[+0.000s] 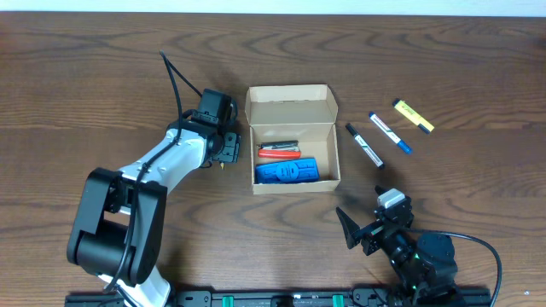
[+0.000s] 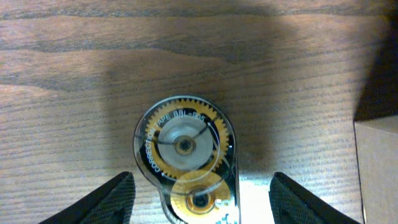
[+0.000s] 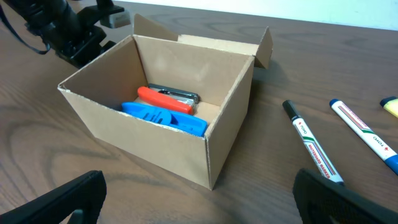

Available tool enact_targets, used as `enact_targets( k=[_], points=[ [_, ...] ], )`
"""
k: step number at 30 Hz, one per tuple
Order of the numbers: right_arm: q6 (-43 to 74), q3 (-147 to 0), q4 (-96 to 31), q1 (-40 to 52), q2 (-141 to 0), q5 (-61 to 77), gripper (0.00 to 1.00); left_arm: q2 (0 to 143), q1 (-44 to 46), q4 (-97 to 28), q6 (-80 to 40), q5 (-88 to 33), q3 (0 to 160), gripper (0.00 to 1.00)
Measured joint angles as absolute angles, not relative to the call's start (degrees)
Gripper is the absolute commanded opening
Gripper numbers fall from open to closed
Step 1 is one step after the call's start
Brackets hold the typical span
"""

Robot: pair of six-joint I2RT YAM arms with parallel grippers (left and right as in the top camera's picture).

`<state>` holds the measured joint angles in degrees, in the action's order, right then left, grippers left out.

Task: Pack container
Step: 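Lower the left gripper and grasp the correction tape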

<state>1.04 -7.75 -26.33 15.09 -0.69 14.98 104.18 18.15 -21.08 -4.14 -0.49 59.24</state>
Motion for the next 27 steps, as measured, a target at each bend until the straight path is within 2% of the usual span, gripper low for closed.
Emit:
enact_targets(
  k=[5, 12, 27],
  points=[
    [1.0, -7.7, -26.3, 15.1, -0.7, 15.0, 0.99, 105.0, 18.2, -20.8, -5.0, -0.4, 59.0, 0.66],
    [1.0, -7.7, -26.3, 15.1, -0.7, 15.0, 0.99, 105.0, 18.2, -20.8, -6.3, -0.3, 59.0, 0.55],
    [1.0, -7.7, -26.3, 15.1, -0.7, 15.0, 0.99, 105.6, 18.2, -20.7, -7.5, 0.0, 58.9, 0.53]
  ],
)
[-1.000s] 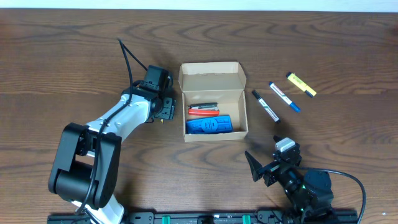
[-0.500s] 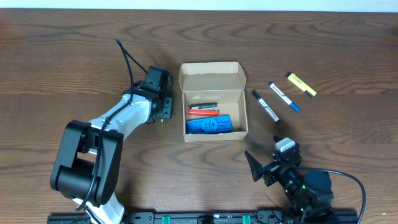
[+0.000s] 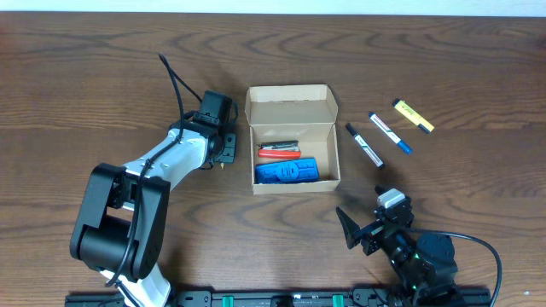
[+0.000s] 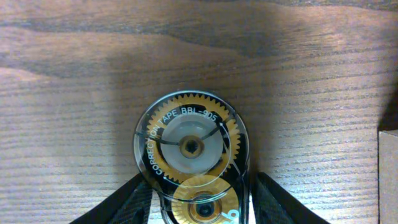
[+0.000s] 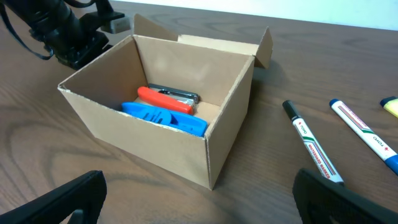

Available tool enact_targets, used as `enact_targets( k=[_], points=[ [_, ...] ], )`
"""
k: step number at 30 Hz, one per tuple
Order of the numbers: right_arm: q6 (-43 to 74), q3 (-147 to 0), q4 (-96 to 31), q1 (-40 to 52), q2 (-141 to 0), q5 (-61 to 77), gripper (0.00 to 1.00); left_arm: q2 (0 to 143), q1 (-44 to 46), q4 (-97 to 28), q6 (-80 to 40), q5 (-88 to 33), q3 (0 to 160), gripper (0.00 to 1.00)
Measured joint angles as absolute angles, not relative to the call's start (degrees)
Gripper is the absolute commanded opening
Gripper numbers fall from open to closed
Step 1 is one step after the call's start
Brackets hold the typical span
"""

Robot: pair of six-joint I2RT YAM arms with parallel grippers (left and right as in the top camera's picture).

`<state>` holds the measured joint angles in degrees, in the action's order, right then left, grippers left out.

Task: Pack container
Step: 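Lower the left gripper and grasp the correction tape, then carry the correction tape into the box and lower it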

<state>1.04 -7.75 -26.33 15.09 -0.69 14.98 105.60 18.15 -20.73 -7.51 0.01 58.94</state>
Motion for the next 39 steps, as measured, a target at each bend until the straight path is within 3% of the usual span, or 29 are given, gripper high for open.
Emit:
enact_targets(
  k=[7, 11, 21, 28, 39],
  points=[
    [1.0, -7.7, -26.3, 15.1, -0.7, 15.0, 0.99, 105.6, 18.2, -20.6, -8.1, 0.0, 58.9, 0.37],
    [1.0, -7.7, -26.3, 15.1, -0.7, 15.0, 0.99, 105.6, 18.2, -20.6, -8.8, 0.0, 59.0, 0.34],
    [1.0, -7.7, -26.3, 15.1, -0.7, 15.0, 0.99, 104.6, 18.2, -24.6, -9.0, 2.7, 61.3, 0.33],
    [1.0, -7.7, -26.3, 15.1, -0.7, 15.0, 0.99, 95.3, 18.2, -29.1, -7.2, 6.0, 67.4, 0.32],
    [1.0, -7.7, -26.3, 15.1, -0.7, 15.0, 0.99, 84.4, 25.5, -29.6, 6.9, -2.1, 69.6, 0.30]
  ],
)
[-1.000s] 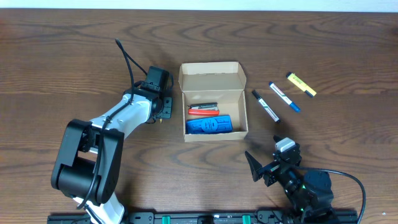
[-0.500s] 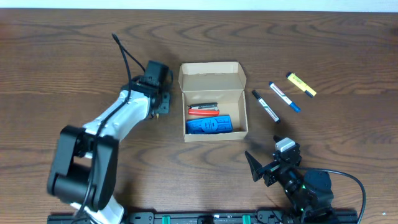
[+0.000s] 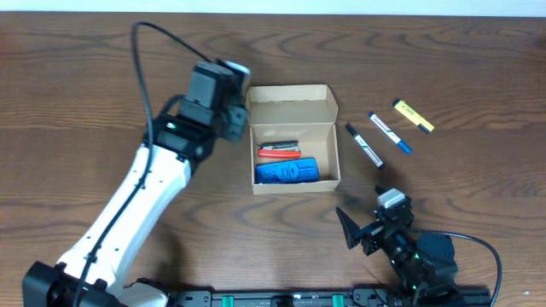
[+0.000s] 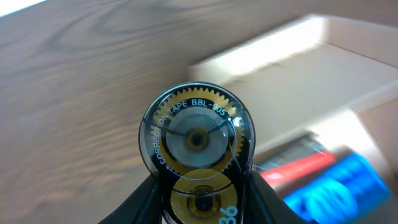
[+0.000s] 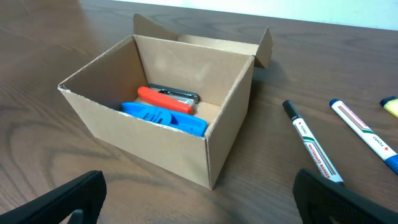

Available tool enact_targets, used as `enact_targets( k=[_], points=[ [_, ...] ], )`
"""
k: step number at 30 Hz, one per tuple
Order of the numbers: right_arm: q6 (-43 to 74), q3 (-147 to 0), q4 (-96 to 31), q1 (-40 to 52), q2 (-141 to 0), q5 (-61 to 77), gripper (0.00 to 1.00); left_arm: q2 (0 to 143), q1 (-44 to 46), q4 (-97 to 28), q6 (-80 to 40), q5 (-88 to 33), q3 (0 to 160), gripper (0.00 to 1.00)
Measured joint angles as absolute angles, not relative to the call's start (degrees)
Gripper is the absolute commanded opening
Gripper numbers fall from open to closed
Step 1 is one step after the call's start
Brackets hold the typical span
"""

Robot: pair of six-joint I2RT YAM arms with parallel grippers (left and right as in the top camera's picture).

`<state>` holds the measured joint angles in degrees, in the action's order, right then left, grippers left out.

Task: Pack container
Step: 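Carry the correction tape into the box and lower it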

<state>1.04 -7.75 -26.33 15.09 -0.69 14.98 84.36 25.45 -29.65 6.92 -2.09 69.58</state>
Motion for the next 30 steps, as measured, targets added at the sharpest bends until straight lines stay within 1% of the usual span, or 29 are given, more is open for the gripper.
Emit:
enact_targets(
  k=[8, 15, 18, 19, 23, 24, 30],
  points=[
    [1.0, -7.7, -26.3, 15.1, -0.7, 15.0, 0.99, 86.9, 33.0, -30.1, 17.5, -6.4, 69.6, 0.29],
    [1.0, -7.7, -26.3, 15.1, -0.7, 15.0, 0.99, 90.9, 35.8, -34.5, 28.4, -8.4, 69.6, 0.30],
    [1.0, -7.7, -26.3, 15.1, -0.7, 15.0, 0.99, 92.8, 35.8, -34.4, 32.4, -9.9, 69.6, 0.29],
    [1.0, -7.7, -26.3, 15.1, -0.7, 15.0, 0.99, 93.6, 35.8, -34.4, 34.0, -10.6, 69.6, 0.29],
    [1.0, -7.7, -26.3, 15.1, -0.7, 15.0, 0.99, 96.4, 35.8, -34.1, 39.2, -12.4, 69.6, 0.20],
    [1.0, -7.7, -26.3, 15.1, -0.7, 15.0, 0.99, 97.4, 35.8, -34.0, 41.3, -12.8, 69.6, 0.19],
    [1.0, -7.7, -26.3, 15.1, -0.7, 15.0, 0.99, 101.7, 35.7, -31.9, 48.8, -13.4, 69.6, 0.27]
  ],
)
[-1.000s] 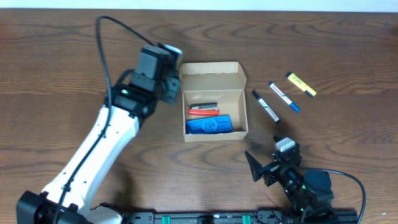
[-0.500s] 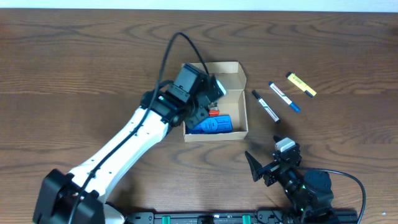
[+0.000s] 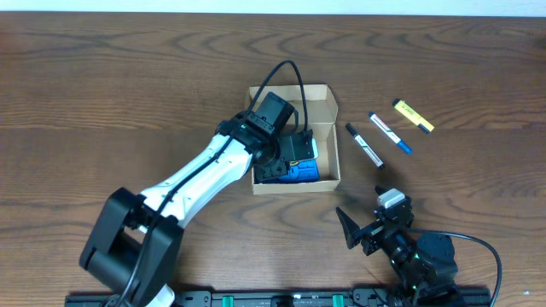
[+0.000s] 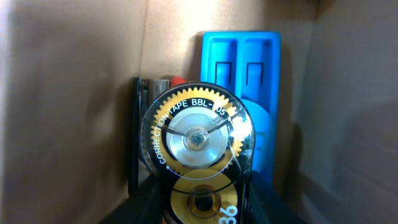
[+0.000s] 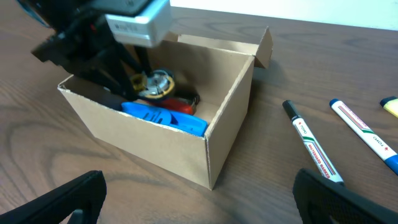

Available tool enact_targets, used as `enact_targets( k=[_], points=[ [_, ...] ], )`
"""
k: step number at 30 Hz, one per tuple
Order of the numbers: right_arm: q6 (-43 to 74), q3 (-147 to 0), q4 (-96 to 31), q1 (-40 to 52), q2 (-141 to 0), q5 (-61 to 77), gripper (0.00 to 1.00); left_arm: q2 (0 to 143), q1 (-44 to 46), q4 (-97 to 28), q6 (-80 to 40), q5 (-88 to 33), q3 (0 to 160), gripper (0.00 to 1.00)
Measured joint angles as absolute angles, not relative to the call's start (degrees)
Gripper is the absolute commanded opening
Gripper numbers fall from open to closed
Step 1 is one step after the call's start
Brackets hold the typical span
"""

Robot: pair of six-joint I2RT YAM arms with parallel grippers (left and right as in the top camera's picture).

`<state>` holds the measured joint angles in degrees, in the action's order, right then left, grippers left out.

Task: Pack container
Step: 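Carry the correction tape into the box and lower it, then open the left gripper and lift it away from the box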

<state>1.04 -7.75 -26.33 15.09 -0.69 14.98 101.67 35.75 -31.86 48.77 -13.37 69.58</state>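
Observation:
The open cardboard box stands mid-table. Inside it my left gripper is shut on a clear correction tape dispenser with yellow gears, also visible in the right wrist view as the dispenser. Under it lie a blue plastic piece and a red-and-black tool. My right gripper stands open near the table's front edge, right of the box, holding nothing. A black marker, a blue marker and a yellow highlighter lie right of the box.
The box's rear flap stands up at the far side. The three pens lie between the box and the table's right part. A rail runs along the front edge.
My left gripper was above the box's left rear corner with the dispenser. Now it is down inside the box, over the blue piece and the red tool. The right arm has not moved.
My left gripper stood open around the correction tape on the table left of the box. Then its fingers were closer in on it. A moment later it held the dispenser up beside the box's left rear corner, and now holds it inside the box.

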Motion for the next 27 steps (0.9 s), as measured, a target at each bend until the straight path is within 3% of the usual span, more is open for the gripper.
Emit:
enact_targets(
  k=[17, 22, 27],
  points=[
    [1.0, -7.7, -26.3, 15.1, -0.7, 15.0, 0.99, 107.0, 35.5, -27.0, 56.8, -7.6, 69.6, 0.27],
    [1.0, -7.7, -26.3, 15.1, -0.7, 15.0, 0.99, 107.0, 35.4, -26.9, 57.4, -6.5, 69.6, 0.46],
    [1.0, -7.7, -26.3, 15.1, -0.7, 15.0, 0.99, 107.0, 35.4, -26.9, 57.3, -6.0, 69.6, 0.51]
  ],
)
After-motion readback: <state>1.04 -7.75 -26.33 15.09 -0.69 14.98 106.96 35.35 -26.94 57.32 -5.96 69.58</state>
